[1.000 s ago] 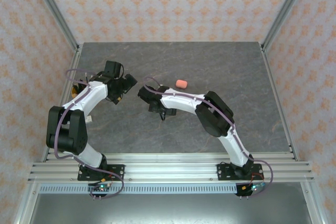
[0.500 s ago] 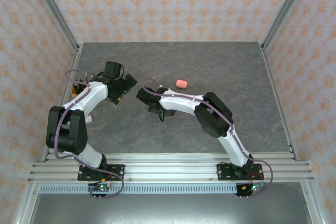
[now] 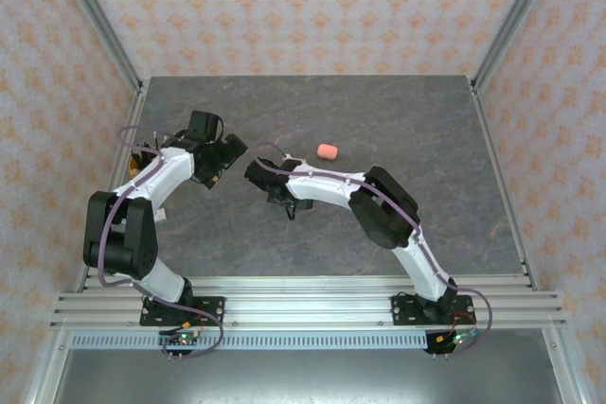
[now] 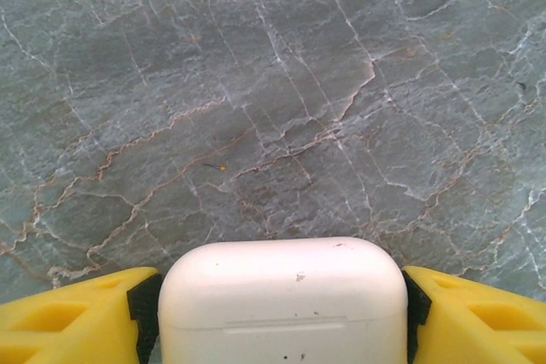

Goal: Insert the wireless bluetooth earbuds into the charging case

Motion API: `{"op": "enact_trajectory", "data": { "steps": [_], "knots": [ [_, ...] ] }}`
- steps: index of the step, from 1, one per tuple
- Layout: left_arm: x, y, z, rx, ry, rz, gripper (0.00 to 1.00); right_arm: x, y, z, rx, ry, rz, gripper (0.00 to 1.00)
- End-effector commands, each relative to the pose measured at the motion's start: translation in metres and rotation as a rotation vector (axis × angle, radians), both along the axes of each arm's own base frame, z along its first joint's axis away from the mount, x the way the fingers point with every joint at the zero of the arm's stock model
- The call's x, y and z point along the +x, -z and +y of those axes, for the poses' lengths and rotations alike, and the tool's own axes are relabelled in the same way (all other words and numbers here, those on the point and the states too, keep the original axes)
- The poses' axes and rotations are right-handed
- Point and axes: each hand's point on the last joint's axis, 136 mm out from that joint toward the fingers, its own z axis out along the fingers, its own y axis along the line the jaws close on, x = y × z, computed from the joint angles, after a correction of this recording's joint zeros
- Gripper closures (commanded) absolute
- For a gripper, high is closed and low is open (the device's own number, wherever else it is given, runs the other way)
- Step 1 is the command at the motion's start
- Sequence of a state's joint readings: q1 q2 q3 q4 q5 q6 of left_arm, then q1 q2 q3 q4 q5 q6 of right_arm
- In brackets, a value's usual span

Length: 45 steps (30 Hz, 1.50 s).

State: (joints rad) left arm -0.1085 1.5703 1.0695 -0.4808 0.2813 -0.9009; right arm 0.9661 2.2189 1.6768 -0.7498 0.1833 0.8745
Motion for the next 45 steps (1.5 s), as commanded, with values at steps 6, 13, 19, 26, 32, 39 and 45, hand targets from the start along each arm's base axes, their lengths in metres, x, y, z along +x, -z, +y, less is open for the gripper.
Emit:
{"op": "enact_trajectory", "data": {
  "steps": [6,13,19,26,32,39,45],
  "knots": [
    [0.0,-0.005,0.004,-0.008,-0.022,-0.023,0.0,-0.017,0.038,-0.016,-0.079,-0.012,0.063,0.33],
    [-0.002,-0.006,0.003,-0.01,-0.006,-0.039,0.0,-0.015,0.028,-0.016,-0.054,0.003,0.044,0.39],
    [-0.007,-0.002,0.002,-0.013,-0.001,-0.054,0.0,-0.011,0.016,-0.017,-0.02,0.036,0.012,0.41],
    [-0.02,0.014,0.0,-0.034,0.005,-0.054,0.0,0.004,-0.005,-0.022,0.046,0.093,-0.033,0.41],
    [-0.028,0.025,-0.01,-0.067,0.03,-0.081,0.0,0.021,-0.015,-0.028,0.094,0.15,-0.043,0.41],
    [-0.032,0.03,-0.031,-0.086,0.09,-0.124,0.0,0.039,-0.017,-0.034,0.169,0.224,-0.038,0.42],
    [-0.036,0.037,-0.049,-0.117,0.132,-0.178,0.0,0.053,-0.019,-0.035,0.227,0.264,-0.032,0.42]
  ]
}}
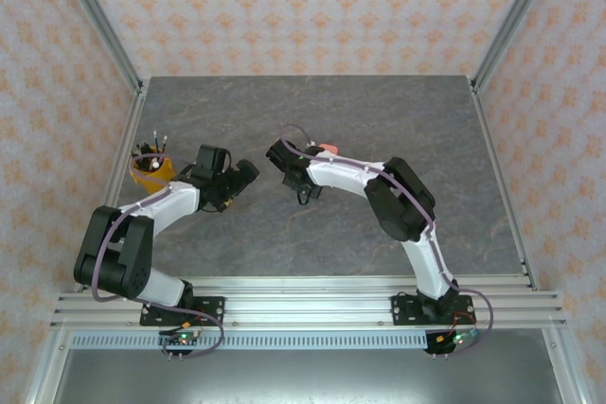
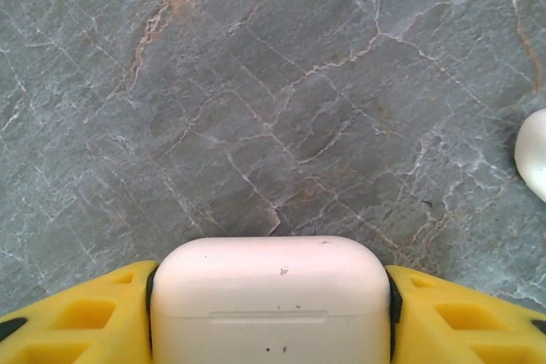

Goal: Insert the wireless bluetooth earbuds into the charging case

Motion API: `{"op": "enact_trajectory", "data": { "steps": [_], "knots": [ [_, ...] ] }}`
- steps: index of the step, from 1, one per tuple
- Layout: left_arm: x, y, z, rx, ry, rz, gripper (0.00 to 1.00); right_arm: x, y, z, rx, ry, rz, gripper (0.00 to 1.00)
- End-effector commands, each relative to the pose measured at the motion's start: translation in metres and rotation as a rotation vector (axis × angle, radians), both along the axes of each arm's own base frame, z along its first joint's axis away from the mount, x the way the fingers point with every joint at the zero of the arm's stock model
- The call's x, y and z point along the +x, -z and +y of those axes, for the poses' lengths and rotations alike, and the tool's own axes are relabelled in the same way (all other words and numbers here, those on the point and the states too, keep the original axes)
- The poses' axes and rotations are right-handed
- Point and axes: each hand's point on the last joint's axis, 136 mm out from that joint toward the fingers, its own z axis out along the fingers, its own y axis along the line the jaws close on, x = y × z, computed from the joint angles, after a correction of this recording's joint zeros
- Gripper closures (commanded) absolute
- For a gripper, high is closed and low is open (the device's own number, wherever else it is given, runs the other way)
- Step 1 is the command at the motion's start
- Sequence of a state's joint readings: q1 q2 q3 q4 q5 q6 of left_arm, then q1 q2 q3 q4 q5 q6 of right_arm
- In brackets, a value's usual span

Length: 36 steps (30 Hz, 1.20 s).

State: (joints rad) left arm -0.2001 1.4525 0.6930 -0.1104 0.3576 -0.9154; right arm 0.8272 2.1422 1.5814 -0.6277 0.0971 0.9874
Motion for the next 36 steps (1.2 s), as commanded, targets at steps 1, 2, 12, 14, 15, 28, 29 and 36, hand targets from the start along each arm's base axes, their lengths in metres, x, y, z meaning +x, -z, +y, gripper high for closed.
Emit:
{"op": "enact_trajectory", "data": {
  "steps": [1,2,12,14,15,28,29,36],
  "knots": [
    [0.006,-0.008,-0.012,-0.046,0.016,-0.093,0.0,0.015,-0.012,-0.002,0.054,0.048,-0.032,0.42],
    [0.005,-0.007,-0.016,-0.06,0.027,-0.108,0.0,0.017,-0.014,-0.002,0.065,0.053,-0.032,0.42],
    [0.005,-0.008,-0.048,-0.121,0.12,-0.26,0.05,0.034,-0.021,0.008,0.172,0.09,-0.02,0.42],
    [0.005,-0.007,-0.055,-0.121,0.144,-0.276,0.06,0.036,-0.023,0.01,0.181,0.092,-0.019,0.42],
    [0.006,-0.007,-0.059,-0.123,0.159,-0.288,0.07,0.037,-0.023,0.011,0.187,0.094,-0.017,0.42],
    [0.012,-0.007,-0.089,-0.121,0.255,-0.402,0.22,0.04,-0.022,0.021,0.293,0.132,0.023,0.42],
    [0.013,-0.007,-0.09,-0.119,0.255,-0.413,0.24,0.04,-0.022,0.022,0.302,0.137,0.027,0.42],
    [0.02,-0.006,-0.093,-0.106,0.247,-0.453,0.3,0.039,-0.02,0.029,0.358,0.157,0.051,0.42]
  ]
}}
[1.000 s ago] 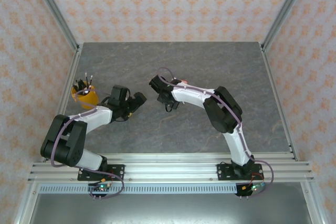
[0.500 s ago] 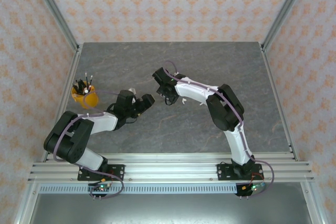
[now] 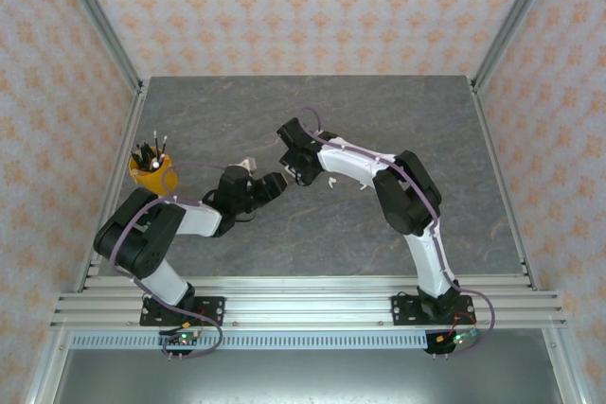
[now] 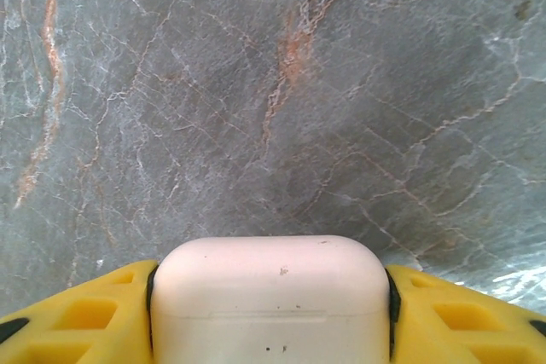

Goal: Insert the wireless bluetooth earbuds into the charging case

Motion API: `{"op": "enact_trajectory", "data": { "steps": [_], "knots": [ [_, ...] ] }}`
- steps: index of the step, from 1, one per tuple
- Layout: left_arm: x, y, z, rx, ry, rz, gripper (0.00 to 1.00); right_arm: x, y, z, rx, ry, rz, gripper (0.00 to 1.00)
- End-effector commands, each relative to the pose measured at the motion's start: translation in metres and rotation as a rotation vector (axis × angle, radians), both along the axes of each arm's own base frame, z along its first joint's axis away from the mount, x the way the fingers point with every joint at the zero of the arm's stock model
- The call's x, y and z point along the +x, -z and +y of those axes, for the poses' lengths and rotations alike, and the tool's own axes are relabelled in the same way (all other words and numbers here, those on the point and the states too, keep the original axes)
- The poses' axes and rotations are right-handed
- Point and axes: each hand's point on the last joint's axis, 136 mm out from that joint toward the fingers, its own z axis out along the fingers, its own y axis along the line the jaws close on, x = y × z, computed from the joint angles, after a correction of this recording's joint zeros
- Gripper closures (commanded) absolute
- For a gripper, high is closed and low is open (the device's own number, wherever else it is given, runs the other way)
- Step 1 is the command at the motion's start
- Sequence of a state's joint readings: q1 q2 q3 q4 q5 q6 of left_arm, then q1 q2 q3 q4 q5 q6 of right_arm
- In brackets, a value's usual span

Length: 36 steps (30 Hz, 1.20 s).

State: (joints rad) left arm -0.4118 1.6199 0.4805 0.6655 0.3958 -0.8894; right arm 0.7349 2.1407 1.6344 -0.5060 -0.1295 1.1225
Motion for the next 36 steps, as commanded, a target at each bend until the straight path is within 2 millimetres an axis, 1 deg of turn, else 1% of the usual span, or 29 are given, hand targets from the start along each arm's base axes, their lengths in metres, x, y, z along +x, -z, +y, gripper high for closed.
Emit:
{"op": "enact_trajectory", "data": {
  "steps": [1,6,22,36],
  "knots": [
    [0.009,-0.008,-0.001,0.01,-0.018,-0.078,0.31,0.002,0.004,0.005,0.041,0.026,0.014,0.42],
    [0.016,-0.009,0.0,0.009,-0.039,-0.095,0.33,0.001,0.004,0.007,0.071,0.034,0.023,0.43],
    [0.036,-0.011,-0.01,-0.015,-0.054,-0.116,0.4,-0.004,0.006,0.012,0.132,0.039,0.04,0.44],
    [0.049,-0.014,-0.013,-0.029,-0.08,-0.133,0.48,-0.009,0.004,0.024,0.243,0.055,0.063,0.45]
  ]
}}
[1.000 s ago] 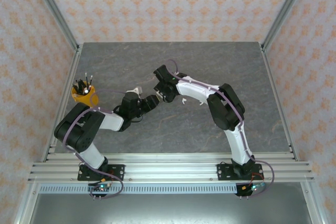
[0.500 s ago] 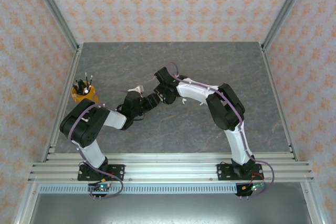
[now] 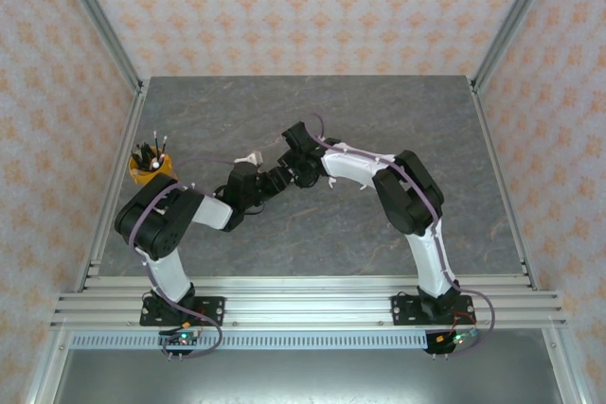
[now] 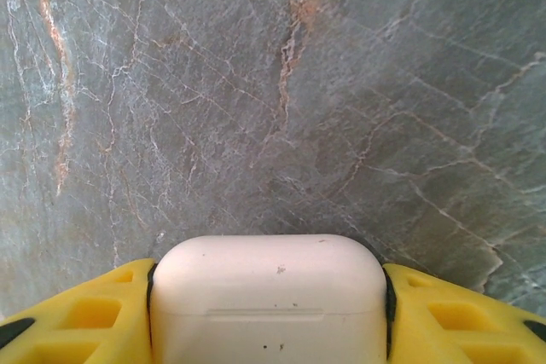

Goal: Insert the wireless bluetooth earbuds into the charging case

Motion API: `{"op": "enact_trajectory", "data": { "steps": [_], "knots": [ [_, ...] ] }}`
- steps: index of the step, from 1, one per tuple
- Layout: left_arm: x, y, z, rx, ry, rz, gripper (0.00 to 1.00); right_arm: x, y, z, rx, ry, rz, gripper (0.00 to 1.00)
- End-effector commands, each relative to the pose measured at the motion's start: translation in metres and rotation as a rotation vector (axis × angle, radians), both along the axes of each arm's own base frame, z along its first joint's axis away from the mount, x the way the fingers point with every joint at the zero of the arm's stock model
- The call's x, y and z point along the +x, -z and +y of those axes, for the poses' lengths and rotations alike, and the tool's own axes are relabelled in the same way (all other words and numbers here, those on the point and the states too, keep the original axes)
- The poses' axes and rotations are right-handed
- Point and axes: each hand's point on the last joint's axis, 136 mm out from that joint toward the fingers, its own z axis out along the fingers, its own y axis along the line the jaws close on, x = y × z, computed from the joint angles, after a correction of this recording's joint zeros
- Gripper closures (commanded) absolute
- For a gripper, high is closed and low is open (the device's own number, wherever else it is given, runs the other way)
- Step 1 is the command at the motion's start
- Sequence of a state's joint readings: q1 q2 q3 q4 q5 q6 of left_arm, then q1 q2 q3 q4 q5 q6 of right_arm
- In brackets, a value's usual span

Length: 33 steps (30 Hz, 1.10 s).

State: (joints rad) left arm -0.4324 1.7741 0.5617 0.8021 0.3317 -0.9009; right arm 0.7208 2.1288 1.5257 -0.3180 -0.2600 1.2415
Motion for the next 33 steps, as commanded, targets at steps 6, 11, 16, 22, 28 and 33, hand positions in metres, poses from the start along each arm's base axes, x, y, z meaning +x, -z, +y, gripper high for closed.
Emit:
{"op": "enact_trajectory", "data": {
  "steps": [6,11,16,22,28,33],
  "knots": [
    [0.021,-0.021,-0.001,-0.029,-0.054,-0.079,0.51,-0.008,-0.011,0.012,0.104,0.013,0.022,0.46],
    [0.024,-0.023,0.0,-0.025,-0.064,-0.085,0.54,-0.01,-0.016,0.012,0.122,0.015,0.024,0.46],
    [0.026,-0.024,0.001,-0.019,-0.072,-0.091,0.57,-0.012,-0.021,0.012,0.131,0.015,0.021,0.46],
    [0.031,-0.028,0.0,-0.014,-0.075,-0.098,0.59,-0.015,-0.022,0.009,0.13,0.017,0.025,0.47],
    [0.035,-0.031,-0.001,-0.003,-0.074,-0.106,0.61,-0.018,-0.02,0.007,0.13,0.017,0.032,0.47],
    [0.038,-0.03,-0.001,0.003,-0.078,-0.106,0.62,-0.019,-0.021,0.006,0.131,0.017,0.032,0.47]
  ]
}}
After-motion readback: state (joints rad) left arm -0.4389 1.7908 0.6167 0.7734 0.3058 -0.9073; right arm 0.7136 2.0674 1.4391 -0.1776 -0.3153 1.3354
